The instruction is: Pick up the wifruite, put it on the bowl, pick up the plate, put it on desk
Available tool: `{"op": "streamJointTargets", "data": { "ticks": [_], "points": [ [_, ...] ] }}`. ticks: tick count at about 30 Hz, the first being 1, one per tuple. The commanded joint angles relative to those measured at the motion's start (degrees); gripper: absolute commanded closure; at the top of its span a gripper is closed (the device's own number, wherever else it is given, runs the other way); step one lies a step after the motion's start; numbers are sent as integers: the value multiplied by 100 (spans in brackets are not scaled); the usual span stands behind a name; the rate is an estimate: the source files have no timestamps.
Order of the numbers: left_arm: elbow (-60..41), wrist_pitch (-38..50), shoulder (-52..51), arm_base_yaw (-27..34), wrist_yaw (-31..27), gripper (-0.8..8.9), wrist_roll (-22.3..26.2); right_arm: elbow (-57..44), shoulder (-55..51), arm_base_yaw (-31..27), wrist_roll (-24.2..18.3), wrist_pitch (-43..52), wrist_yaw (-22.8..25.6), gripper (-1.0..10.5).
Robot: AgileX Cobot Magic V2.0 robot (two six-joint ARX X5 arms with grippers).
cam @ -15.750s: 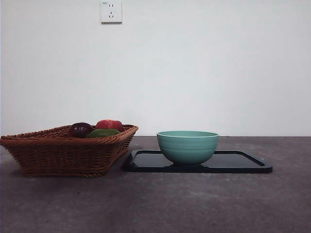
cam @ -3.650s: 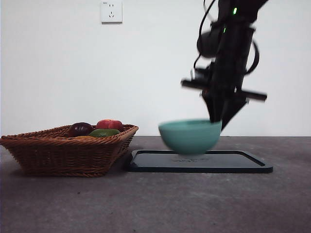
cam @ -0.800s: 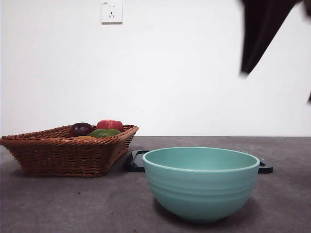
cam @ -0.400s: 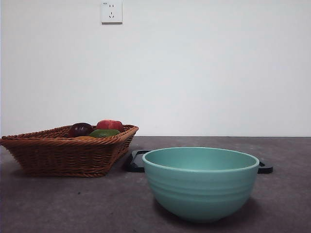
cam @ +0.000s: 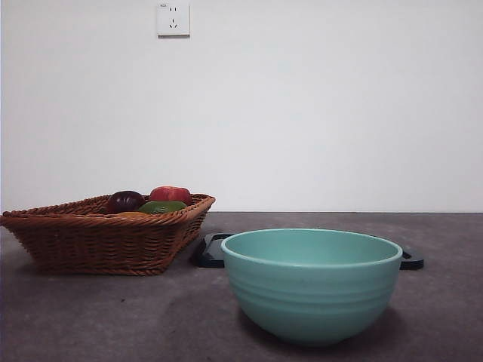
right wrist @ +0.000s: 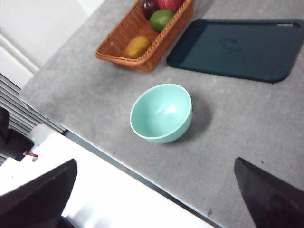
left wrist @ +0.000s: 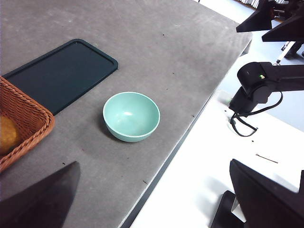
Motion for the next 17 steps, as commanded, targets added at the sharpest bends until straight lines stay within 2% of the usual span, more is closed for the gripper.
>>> {"op": "streamJointTargets", "data": {
  "ticks": [1,8,10,11,12,13,14,15,17],
  "points": [
    [55,59,4,-37,11,313,31,59,-90,55,-52,35,-22,394],
    [55,55,4,-37,13,319,31,59,-98,55,-55,92,-15,394],
    [55,59,4,-37,13,375,31,59,-98,52,-55,122,13,408],
    [55,57,4,-37,11,442,31,59,-98,52,-52,120,48,497],
    [55,52,4,-37,13,538,31,59,-98,52,-52,120,42,663],
    [55,50,4,-37,11,641,33,59,-98,55,-52,120,44,776],
    [55,52,4,-37,11,759,33,59,-98,52,-61,122,48,970],
    [55,61,4,-37,11,808,31,59,-98,52,-70,142,50,920],
    [55,55,4,-37,11,794,22,59,-98,52,-68,188,48,921]
  ]
}}
